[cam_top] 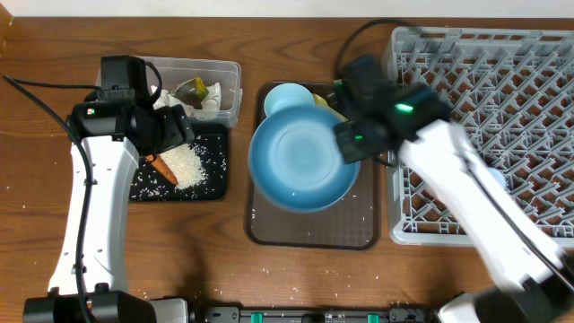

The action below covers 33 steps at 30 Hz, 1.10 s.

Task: Sort waste into correct bins and load items into the dishwasher rack
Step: 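Grasp the blue plate rim with the right gripper and lift it, then place the blue plate upright in the back of the dish rack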

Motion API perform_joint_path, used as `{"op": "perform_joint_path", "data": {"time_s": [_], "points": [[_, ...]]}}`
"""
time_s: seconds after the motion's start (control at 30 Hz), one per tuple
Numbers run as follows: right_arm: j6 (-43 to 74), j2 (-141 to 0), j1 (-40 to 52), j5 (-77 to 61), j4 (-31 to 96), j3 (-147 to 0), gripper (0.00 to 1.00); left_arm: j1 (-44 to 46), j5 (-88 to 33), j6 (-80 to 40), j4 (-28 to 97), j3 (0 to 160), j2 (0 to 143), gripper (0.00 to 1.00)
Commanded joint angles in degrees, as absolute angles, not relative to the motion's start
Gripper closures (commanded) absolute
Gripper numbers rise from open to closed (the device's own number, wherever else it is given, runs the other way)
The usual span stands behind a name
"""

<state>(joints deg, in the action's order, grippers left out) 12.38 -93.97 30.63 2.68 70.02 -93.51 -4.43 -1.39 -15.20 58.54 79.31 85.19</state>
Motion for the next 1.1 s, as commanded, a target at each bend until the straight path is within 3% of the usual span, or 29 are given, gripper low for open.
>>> {"op": "perform_joint_path", "data": {"time_s": [0.0, 0.43, 0.53, 0.83, 1.07], "points": [[15.2, -85.95, 26.61, 19.88, 70.02, -93.76, 0.99, -4.71, -1.5, -15.11, 58.67, 79.2, 85.62, 0.08], [35.79, -81.87, 14.06, 76.03, 64.71, -93.71, 0.99, -4.71, -1.5, -15.11, 58.67, 79.2, 85.62, 0.07], [30.04, -83.96, 11.31, 82.76, 56.55, -93.71, 0.99, -4.71, -1.5, -15.11, 58.67, 79.2, 85.62, 0.07], [-8.73, -97.56, 3.53, 84.33, 22.13, -93.71, 0.99, -4.71, -1.5, -15.11, 58.67, 79.2, 85.62, 0.06], [-15.42, -107.15, -0.27, 86.89, 9.39, -93.71, 0.99, -4.71, -1.5, -15.11, 58.67, 79.2, 85.62, 0.06]]}}
